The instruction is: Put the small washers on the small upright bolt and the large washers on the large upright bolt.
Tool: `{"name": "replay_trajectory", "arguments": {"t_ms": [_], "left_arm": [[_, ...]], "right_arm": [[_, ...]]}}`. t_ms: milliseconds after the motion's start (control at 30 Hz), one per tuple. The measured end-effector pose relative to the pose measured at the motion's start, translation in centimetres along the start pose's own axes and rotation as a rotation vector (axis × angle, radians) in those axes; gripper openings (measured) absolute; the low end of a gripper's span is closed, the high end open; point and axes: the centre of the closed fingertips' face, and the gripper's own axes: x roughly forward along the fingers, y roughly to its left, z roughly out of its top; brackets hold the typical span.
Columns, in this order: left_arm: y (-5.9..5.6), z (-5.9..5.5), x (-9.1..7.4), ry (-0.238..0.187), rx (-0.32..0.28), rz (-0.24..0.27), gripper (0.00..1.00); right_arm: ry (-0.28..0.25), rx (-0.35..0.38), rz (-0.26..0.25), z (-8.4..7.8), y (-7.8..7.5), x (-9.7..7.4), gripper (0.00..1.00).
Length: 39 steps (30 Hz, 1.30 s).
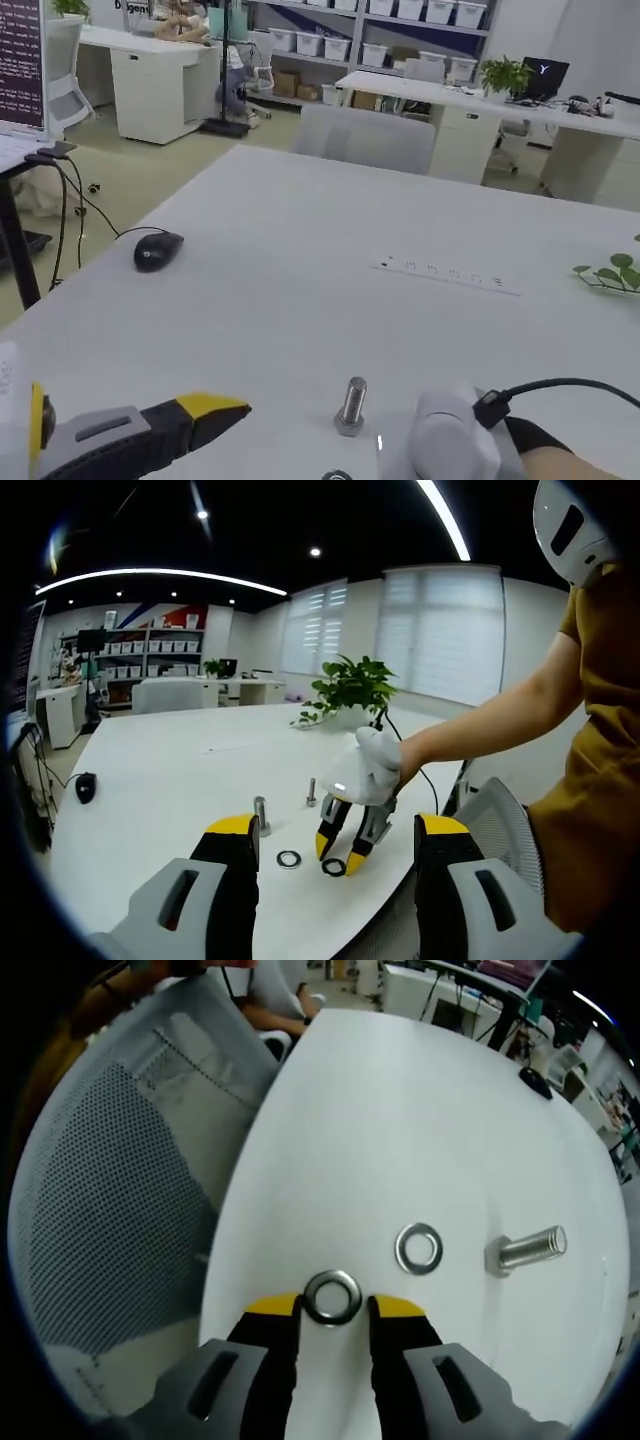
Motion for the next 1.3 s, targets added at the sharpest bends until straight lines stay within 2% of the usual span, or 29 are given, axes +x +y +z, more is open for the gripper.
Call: {"name": "replay_trajectory", "arguments": {"t_ms": [200, 333, 767, 1000, 1300], "left_arm": [[-0.1, -0.4, 0.6, 0.017, -0.008, -0.002, 0.62], [-0.1, -0.4, 0.8, 0.023, -0.010, 0.001, 0.62], [0.1, -0.3, 1.4, 0.029, -0.012, 0.014, 0.62], [0.1, -0.4, 1.7, 0.034, -0.013, 0.012, 0.62], [0.4, -0.6, 1.8, 0.042, -0.019, 0.017, 0.62]], "right_arm": [[-0.004, -0.006, 0.005, 0.0, 0.0, 0.0, 0.24], [0.021, 0.002, 0.016, 0.0, -0.1, 0.0, 0.22], [0.007, 0.013, 0.013, -0.9, -1.1, -1.1, 0.21], [-0.006, 0.010, -0.015, -0.8, -2.3, -2.5, 0.21], [-0.024, 0.003, -0.075, 0.0, -5.2, -5.2, 0.22]]}}
